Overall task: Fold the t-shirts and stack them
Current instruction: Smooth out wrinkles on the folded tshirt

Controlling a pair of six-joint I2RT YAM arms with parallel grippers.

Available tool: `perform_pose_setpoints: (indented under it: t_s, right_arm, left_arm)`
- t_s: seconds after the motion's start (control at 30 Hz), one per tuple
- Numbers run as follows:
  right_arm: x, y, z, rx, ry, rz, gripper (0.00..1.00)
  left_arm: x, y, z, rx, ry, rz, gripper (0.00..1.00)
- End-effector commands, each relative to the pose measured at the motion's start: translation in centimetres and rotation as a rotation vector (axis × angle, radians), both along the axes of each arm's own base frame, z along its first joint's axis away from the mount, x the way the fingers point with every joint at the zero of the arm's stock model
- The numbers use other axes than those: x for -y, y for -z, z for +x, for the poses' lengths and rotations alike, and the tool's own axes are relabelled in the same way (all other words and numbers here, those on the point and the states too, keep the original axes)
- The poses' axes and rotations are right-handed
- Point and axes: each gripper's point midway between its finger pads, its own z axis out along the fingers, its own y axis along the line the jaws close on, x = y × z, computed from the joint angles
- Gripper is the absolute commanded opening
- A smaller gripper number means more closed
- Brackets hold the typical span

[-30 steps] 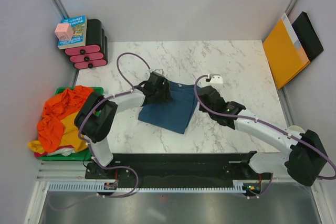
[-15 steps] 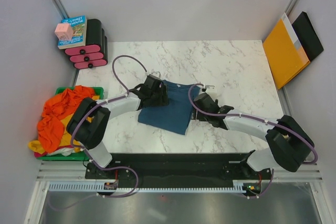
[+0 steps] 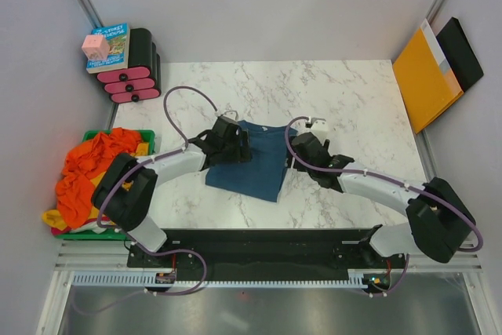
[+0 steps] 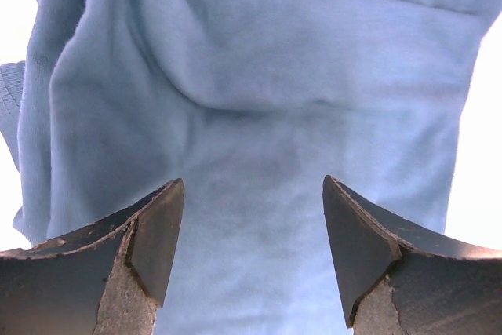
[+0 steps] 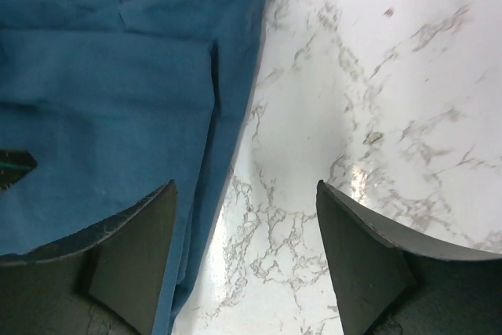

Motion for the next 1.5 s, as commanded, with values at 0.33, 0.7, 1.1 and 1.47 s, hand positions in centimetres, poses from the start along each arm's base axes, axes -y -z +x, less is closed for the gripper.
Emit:
perform_pose_setpoints:
  t_s: [0.33,0.7,1.1,1.47]
  right_arm:
    - [0.0,-5.9,-0.5,0.247,0.079,-0.130,0.82]
    - [-7.4,-16.8,-5.2,0.583,0.059,-0.137,0.98]
    - [-10.9,-17.1,-10.3,0.719,0.022,-0.390,0.98]
    - [11.6,-15.5,-4.7,0.657,0.464,-0.331,0.98]
  left_arm:
    - [4.1,-7.6,-2.6,0.155,0.067,-0.123,0.85]
    - [11.5,-10.2,-6.6,0.138,0.051,-0.282,1.00]
    - [16.8,-11.6,-7.6,0.067,0.083,-0.502,1.00]
    - [6.3,-10.6,-6.8,0.280,-0.103,-0.203,1.00]
